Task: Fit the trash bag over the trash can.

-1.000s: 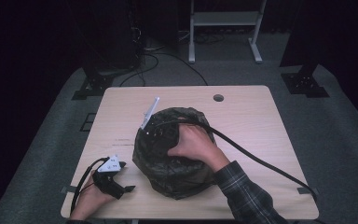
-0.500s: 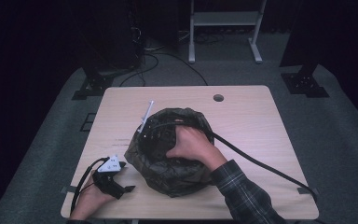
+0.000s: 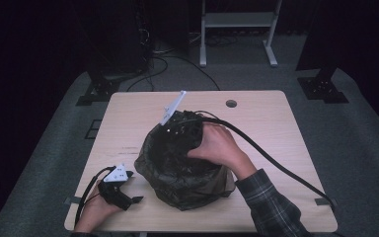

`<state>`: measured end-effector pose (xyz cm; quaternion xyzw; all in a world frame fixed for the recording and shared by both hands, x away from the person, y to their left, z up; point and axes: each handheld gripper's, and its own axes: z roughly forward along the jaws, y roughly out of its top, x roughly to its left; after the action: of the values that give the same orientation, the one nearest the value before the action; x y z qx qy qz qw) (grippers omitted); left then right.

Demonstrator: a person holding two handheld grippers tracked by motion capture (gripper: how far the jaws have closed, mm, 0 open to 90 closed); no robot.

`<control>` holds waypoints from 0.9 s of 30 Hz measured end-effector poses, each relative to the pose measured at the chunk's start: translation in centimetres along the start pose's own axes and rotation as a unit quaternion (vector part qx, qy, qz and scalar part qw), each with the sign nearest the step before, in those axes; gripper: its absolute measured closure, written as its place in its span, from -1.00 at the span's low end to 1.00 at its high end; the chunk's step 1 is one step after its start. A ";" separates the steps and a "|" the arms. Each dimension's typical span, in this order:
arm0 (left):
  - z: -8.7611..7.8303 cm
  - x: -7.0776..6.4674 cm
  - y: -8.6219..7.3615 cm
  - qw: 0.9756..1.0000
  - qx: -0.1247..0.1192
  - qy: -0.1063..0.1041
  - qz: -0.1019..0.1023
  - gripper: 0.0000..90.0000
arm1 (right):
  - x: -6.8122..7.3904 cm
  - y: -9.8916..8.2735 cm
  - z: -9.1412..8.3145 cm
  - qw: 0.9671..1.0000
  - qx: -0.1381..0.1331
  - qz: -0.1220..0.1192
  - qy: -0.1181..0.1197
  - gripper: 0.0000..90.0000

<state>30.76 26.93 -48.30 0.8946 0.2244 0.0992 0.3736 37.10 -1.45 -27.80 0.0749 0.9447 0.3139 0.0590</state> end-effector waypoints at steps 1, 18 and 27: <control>0.0 0.0 0.0 1.000 0.000 0.000 0.000 -1.00 | -0.1 -0.3 -0.6 1.000 -0.006 0.004 -0.002 -0.77; 0.0 0.0 0.0 1.000 0.000 0.000 0.000 -1.00 | 0.1 -6.5 -7.4 0.992 -0.114 0.032 -0.037 -0.77; 0.0 0.0 0.0 1.000 0.000 0.000 0.001 -1.00 | 1.2 -10.6 -9.4 0.986 -0.145 0.056 -0.056 -0.77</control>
<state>30.77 26.94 -48.29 0.8947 0.2240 0.0996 0.3734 33.35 -15.12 -26.75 0.1356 0.8789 0.4454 0.1043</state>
